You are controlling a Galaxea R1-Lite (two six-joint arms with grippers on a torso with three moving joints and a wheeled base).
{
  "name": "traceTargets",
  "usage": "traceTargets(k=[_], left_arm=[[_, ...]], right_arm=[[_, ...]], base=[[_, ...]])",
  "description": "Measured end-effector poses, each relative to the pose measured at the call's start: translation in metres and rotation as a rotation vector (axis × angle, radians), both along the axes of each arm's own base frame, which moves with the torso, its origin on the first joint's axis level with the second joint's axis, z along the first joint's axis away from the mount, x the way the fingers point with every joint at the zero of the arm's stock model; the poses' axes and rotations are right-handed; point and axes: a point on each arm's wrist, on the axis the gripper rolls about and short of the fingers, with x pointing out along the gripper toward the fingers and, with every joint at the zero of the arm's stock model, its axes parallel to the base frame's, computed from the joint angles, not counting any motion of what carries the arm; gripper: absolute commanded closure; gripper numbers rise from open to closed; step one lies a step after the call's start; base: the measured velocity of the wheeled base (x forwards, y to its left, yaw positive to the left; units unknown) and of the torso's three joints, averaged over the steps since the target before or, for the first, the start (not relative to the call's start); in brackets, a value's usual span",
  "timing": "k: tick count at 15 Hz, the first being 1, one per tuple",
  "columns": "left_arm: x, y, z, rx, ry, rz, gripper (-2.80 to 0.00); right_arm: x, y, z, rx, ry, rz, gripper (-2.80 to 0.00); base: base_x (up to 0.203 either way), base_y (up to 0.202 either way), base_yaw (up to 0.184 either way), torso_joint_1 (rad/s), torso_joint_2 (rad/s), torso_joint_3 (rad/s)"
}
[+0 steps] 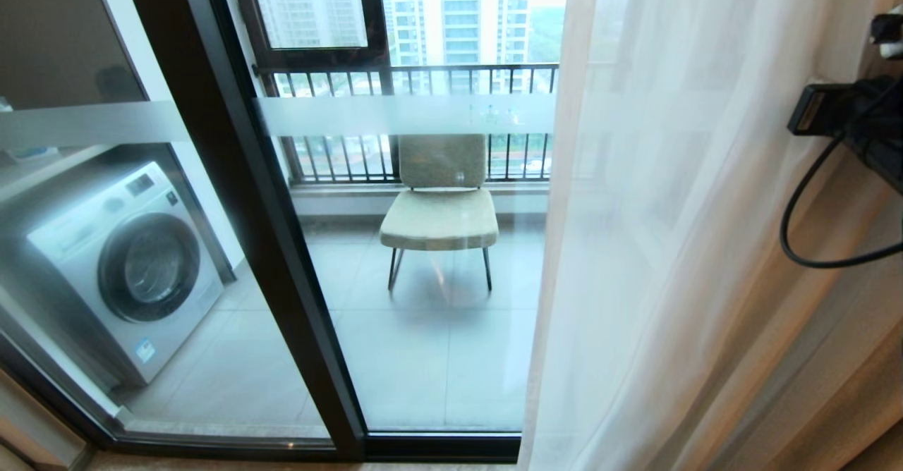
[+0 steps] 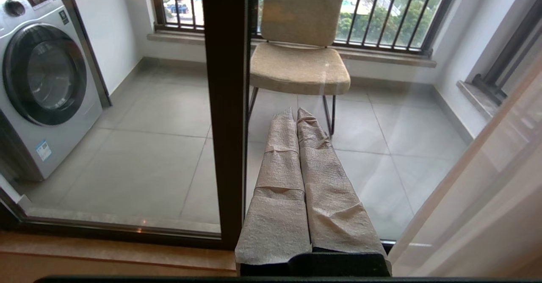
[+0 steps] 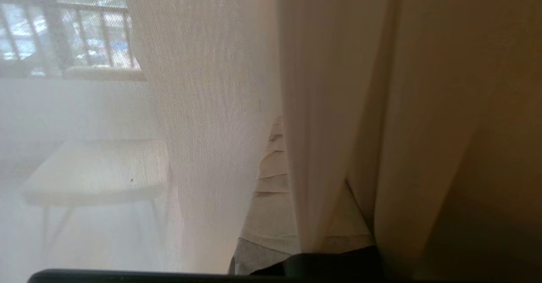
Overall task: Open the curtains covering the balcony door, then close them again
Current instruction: Pull the inner curtains open on both sides
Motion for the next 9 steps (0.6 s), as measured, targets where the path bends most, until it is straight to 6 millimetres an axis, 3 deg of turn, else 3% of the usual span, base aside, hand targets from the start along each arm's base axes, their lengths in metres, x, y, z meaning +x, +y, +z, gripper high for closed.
traceTargets(k=[9], left_arm=[[0.0000, 0.0000, 0.0001, 0.000, -0.001, 0.000, 0.00]], right_arm=[[-0.0008, 0.0007, -0.0010, 0.000, 0.004, 0.002, 0.00]], base=[[0.000, -0.193, 0.002, 0.001, 0.00, 0.001]])
